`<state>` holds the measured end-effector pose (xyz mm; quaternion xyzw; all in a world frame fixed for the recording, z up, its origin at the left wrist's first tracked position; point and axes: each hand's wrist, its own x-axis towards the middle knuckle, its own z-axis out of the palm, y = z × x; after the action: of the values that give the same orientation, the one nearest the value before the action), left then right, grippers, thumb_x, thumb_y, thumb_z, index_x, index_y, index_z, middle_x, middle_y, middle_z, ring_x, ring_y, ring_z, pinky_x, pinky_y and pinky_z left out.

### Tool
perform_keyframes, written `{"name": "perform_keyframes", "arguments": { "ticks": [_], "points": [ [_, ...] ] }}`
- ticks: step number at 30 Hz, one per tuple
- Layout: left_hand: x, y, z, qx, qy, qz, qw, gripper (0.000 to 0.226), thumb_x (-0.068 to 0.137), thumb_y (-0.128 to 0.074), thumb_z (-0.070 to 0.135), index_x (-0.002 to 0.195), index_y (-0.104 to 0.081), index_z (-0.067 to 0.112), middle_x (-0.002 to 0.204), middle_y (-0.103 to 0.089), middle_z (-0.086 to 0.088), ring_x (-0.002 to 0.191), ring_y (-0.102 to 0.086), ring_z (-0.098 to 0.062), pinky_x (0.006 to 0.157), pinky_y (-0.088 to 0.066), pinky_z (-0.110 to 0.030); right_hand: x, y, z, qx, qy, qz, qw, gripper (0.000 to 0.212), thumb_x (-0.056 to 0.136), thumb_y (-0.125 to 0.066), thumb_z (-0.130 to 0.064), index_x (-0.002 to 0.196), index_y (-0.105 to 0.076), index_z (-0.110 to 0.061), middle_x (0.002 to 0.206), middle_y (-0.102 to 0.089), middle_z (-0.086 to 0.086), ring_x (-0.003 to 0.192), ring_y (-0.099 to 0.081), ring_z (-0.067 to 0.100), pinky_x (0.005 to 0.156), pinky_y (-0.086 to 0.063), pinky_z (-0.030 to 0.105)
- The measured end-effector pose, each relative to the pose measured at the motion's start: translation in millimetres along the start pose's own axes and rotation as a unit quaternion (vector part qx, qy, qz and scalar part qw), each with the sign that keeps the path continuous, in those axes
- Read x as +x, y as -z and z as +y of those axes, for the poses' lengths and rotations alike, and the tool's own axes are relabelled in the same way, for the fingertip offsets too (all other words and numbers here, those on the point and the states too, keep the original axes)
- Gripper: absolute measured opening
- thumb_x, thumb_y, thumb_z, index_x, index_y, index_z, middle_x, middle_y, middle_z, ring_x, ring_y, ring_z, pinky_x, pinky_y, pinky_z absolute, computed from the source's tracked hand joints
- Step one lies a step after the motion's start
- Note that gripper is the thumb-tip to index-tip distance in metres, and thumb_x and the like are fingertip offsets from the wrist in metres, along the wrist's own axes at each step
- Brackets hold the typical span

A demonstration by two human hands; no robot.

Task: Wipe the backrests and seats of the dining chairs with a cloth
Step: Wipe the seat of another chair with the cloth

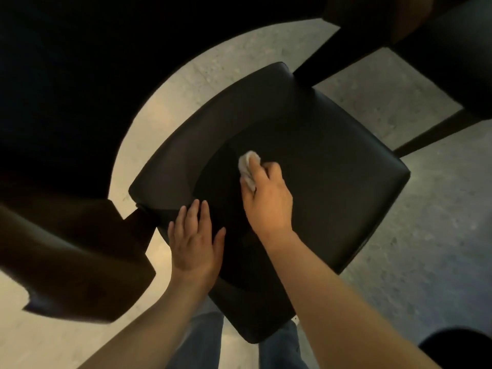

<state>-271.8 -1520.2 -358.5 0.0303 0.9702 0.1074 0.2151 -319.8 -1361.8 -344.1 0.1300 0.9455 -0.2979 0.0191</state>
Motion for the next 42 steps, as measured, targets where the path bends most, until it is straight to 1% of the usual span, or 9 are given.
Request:
{"name": "perform_keyframes", "arguments": {
  "ticks": [7, 11, 17, 23, 27, 29, 34, 38, 42],
  "points": [
    [10.7, -6.6, -4.2, -0.024, 0.023, 0.013, 0.999, 0.064, 0.097, -0.039, 0.047, 0.152, -0.027, 0.015, 0.158, -0.025, -0.007, 0.147, -0.014, -0.028, 0.119, -0.016, -0.046, 56.9, -44.5, -15.1, -0.113, 0.082, -0.109, 0.984, 0.064, 0.091, -0.061, -0.029, 0.148, -0.031, -0.029, 0.137, -0.031, 0.009, 0.117, -0.040, 0.023, 0.080, -0.051, 0.032],
    [10.5, -11.0, -3.6, -0.012, 0.018, 0.002, 1.000, 0.064, 0.098, -0.037, 0.047, 0.152, -0.025, 0.017, 0.160, -0.020, -0.007, 0.148, -0.010, -0.028, 0.119, -0.010, -0.046, 51.4, -41.0, 3.9, -0.173, 0.096, -0.117, 0.973, 0.075, 0.082, -0.070, -0.020, 0.146, -0.031, -0.029, 0.133, -0.031, 0.009, 0.108, -0.045, 0.024, 0.072, -0.045, 0.030],
    [9.9, -8.6, 11.1, -0.001, -0.003, -0.017, 1.000, 0.068, 0.095, -0.017, 0.053, 0.155, -0.011, 0.021, 0.162, -0.006, -0.003, 0.149, 0.001, -0.025, 0.120, -0.004, -0.045, 8.8, 15.3, 78.6, -0.086, -0.024, -0.035, 0.995, 0.046, 0.090, -0.055, -0.009, 0.135, -0.049, -0.020, 0.122, -0.045, 0.013, 0.091, -0.056, 0.031, 0.071, -0.045, 0.038],
    [7.3, -9.8, 43.4, -0.003, -0.045, -0.023, 0.999, 0.066, 0.097, -0.019, 0.051, 0.155, -0.006, 0.021, 0.162, -0.004, -0.003, 0.149, 0.005, -0.023, 0.121, -0.002, -0.045, -47.7, 68.1, 137.4, -0.087, -0.242, 0.110, 0.960, 0.043, 0.093, -0.055, -0.020, 0.134, -0.044, -0.028, 0.123, -0.041, 0.007, 0.099, -0.055, 0.026, 0.075, -0.043, 0.032],
    [4.1, -13.5, 60.2, -0.015, -0.064, -0.026, 0.997, 0.064, 0.098, -0.023, 0.049, 0.155, -0.010, 0.021, 0.162, -0.007, -0.003, 0.149, 0.004, -0.022, 0.121, -0.003, -0.047, -52.2, 37.6, 91.5, -0.104, -0.063, 0.033, 0.992, 0.054, 0.090, -0.058, -0.026, 0.140, -0.037, -0.031, 0.126, -0.041, 0.006, 0.103, -0.053, 0.022, 0.072, -0.053, 0.036],
    [2.6, -14.8, 65.8, -0.015, -0.074, -0.022, 0.997, 0.064, 0.098, -0.023, 0.048, 0.154, -0.012, 0.020, 0.161, -0.010, -0.003, 0.149, 0.002, -0.022, 0.121, -0.005, -0.047, -54.3, 24.9, 90.4, -0.135, -0.048, 0.005, 0.990, 0.063, 0.088, -0.064, -0.025, 0.143, -0.034, -0.029, 0.132, -0.038, 0.008, 0.111, -0.050, 0.025, 0.072, -0.053, 0.037],
    [-2.1, -16.3, 79.0, -0.013, -0.108, -0.030, 0.994, 0.067, 0.095, -0.020, 0.051, 0.154, -0.011, 0.022, 0.161, -0.011, -0.001, 0.149, 0.003, -0.021, 0.121, -0.006, -0.047, -78.9, 56.3, 170.7, -0.103, -0.140, 0.072, 0.982, 0.052, 0.085, -0.055, -0.017, 0.136, -0.048, -0.026, 0.127, -0.046, 0.007, 0.102, -0.055, 0.028, 0.074, -0.045, 0.032],
    [-4.6, -17.4, 98.6, -0.005, -0.123, -0.033, 0.992, 0.066, 0.095, -0.022, 0.051, 0.154, -0.010, 0.023, 0.161, -0.010, -0.001, 0.149, 0.002, -0.022, 0.120, -0.007, -0.048, -93.0, 89.2, 220.7, -0.031, -0.353, 0.139, 0.925, 0.044, 0.087, -0.056, -0.007, 0.130, -0.056, -0.018, 0.119, -0.047, 0.018, 0.089, -0.058, 0.039, 0.076, -0.045, 0.038],
    [-4.4, -20.0, 119.2, 0.008, -0.141, -0.040, 0.989, 0.067, 0.094, -0.021, 0.051, 0.154, -0.008, 0.024, 0.161, -0.008, -0.001, 0.148, 0.002, -0.021, 0.120, -0.006, -0.047, -80.9, 87.9, 182.5, -0.048, -0.179, 0.127, 0.974, 0.045, 0.090, -0.056, -0.020, 0.135, -0.048, -0.026, 0.120, -0.049, 0.007, 0.095, -0.056, 0.023, 0.074, -0.053, 0.036]
  ]
}}
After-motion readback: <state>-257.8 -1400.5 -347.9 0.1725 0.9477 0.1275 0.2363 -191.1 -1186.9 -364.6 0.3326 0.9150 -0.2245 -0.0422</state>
